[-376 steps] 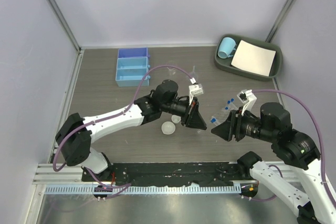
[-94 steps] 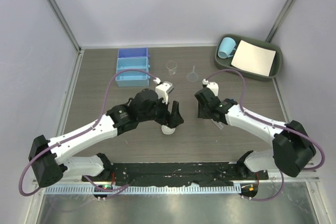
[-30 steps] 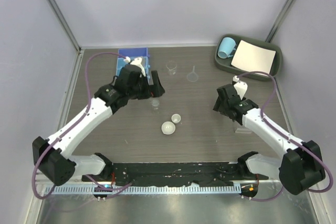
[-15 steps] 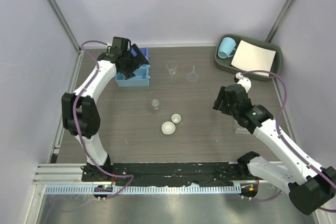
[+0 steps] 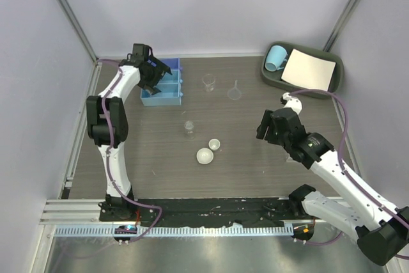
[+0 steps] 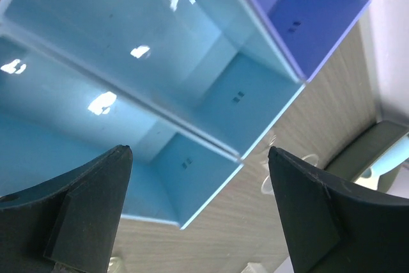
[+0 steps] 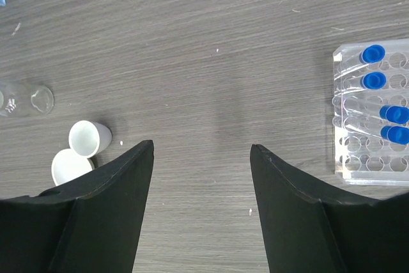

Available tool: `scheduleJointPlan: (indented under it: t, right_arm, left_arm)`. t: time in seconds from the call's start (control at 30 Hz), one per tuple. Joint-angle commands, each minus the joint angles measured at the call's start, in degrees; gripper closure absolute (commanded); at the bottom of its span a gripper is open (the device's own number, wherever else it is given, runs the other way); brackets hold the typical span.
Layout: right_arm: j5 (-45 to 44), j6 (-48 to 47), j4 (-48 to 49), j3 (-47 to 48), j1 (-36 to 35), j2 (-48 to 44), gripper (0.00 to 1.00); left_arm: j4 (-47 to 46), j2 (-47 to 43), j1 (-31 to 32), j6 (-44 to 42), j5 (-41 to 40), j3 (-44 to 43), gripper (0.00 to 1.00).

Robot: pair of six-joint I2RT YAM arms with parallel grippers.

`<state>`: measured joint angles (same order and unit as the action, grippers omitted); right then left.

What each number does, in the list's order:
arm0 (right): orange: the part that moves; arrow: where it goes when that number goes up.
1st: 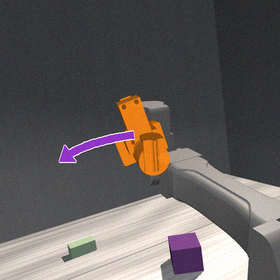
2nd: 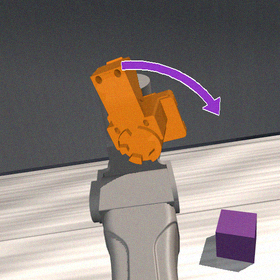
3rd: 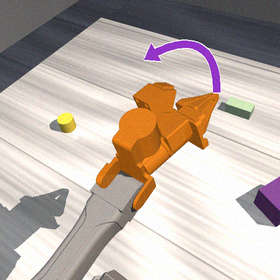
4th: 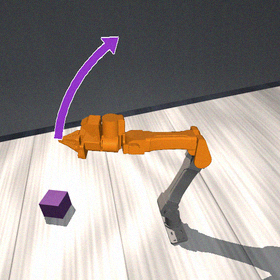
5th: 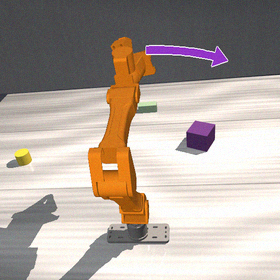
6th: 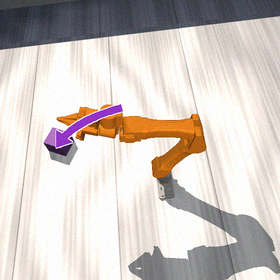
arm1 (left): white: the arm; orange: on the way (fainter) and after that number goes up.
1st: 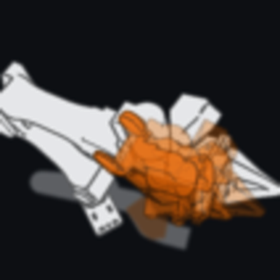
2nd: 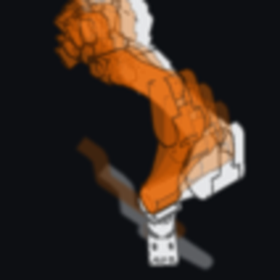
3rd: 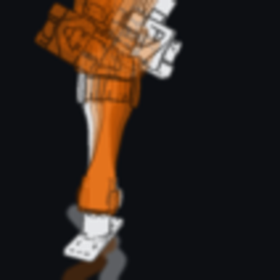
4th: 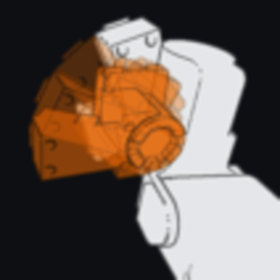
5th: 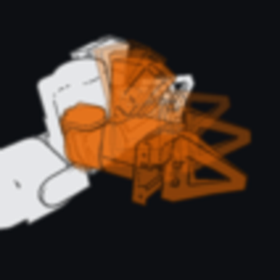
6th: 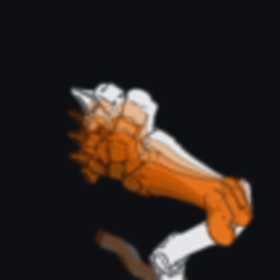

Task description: Organize the chemistry lab equipment

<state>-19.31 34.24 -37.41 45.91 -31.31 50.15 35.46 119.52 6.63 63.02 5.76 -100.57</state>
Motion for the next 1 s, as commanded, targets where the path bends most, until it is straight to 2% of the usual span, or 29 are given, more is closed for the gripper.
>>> scheduleJointPlan:
  t: [0.0,0.1,0.3,0.47,0.63,0.77,0.83,0.97]
  right_arm:
    - [-0.1,-1.1,2.6,-1.6,-0.8,-0.1,0.32]
    - [0.1,-1.5,3.1,-2.1,-0.8,0.3,0.32]
    - [0.4,-1.9,4.6,-3.1,-0.9,1.2,0.32]
    - [1.4,-1.5,6.0,-4.1,-0.9,1.6,0.33]
    - [1.9,-1.1,6.2,-4.9,-1.0,1.6,0.33]
    - [2.2,-1.1,5.9,-5.0,-1.3,1.1,0.33]
    - [2.3,-0.9,5.8,-4.9,-1.5,0.7,0.33]
    - [2.3,-0.6,5.5,-5.0,-1.8,0.2,0.33]
  left_arm:
    - [2.7,3.2,-0.3,2.5,-1.5,-8.2,0.09]
    - [4.1,6.0,-0.3,2.7,-1.8,-11.9,0.11]
    - [5.1,8.8,-0.3,2.1,-1.7,-13.7,0.26]
    - [3.0,8.4,-0.3,0.8,-1.5,-9.2,0.31]
    - [1.5,8.2,-0.4,0.1,-0.4,-5.3,0.43]
    - [-0.3,7.0,-0.4,-0.7,-0.4,-2.3,0.49]
    - [-0.3,6.6,-0.4,-1.3,-0.4,-1.3,0.53]
    - [-0.1,4.9,-0.8,-2.3,0.0,0.5,0.71]
